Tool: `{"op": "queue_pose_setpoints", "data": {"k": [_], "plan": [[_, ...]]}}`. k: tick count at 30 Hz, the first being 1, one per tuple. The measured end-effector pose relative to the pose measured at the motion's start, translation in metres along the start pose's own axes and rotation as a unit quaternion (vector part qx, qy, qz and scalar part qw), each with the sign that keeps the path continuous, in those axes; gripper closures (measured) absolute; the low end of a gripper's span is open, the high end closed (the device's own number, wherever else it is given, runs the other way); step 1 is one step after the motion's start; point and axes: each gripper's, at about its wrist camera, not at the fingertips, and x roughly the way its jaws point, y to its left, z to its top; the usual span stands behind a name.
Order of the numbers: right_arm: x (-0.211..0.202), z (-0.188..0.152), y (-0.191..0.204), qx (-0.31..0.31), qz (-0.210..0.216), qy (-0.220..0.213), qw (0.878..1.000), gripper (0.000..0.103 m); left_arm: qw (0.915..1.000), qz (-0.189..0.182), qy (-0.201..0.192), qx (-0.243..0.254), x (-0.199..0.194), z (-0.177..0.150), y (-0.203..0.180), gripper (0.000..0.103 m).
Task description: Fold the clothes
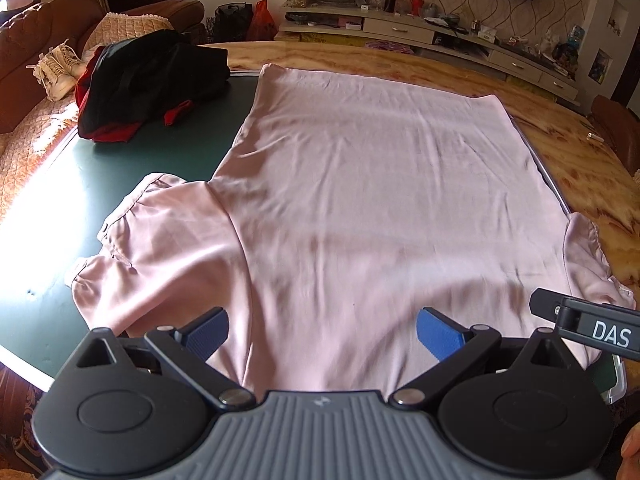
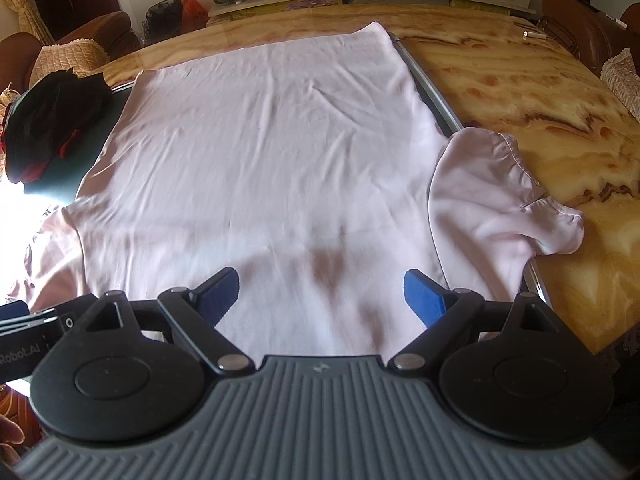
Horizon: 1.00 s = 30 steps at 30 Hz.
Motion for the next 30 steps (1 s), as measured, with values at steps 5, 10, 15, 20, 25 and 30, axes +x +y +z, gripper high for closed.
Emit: {"op": "queue_pose_setpoints", "data": {"k": [5, 10, 15, 20, 25, 30], "plan": [[-0.015, -0.013, -0.001, 0.002, 0.008, -0.006, 1.000, 0.006, 0.9999, 0.002, -0.011, 0.003, -0.015, -0.014, -0.002, 0.000], [-0.029, -0.025, 0.000, -0.009, 0.012, -0.015, 1.000, 0.006, 0.9997, 0.006, -0.024, 0.006, -0.029, -0.028, -0.003, 0.000], [-0.039, -0.040, 0.000, -0.020, 0.012, -0.019, 1.000, 0.006, 0.9996, 0.005, -0.028, -0.003, -0.039, -0.041, 0.000, 0.000], [-0.048, -0.059, -0.003, -0.018, 0.016, -0.018, 1.000, 0.006, 0.9997, 0.006, -0.024, -0.001, -0.043, -0.058, -0.001, 0.000], [-0.058, -0.075, -0.001, -0.027, 0.013, -0.024, 0.999, 0.006, 0.9996, 0.007, -0.028, 0.004, -0.049, -0.074, -0.002, 0.000], [-0.063, -0.088, -0.005, -0.021, 0.013, -0.028, 0.999, 0.006, 0.9994, 0.006, -0.034, -0.001, -0.055, -0.088, -0.001, 0.000]]}}
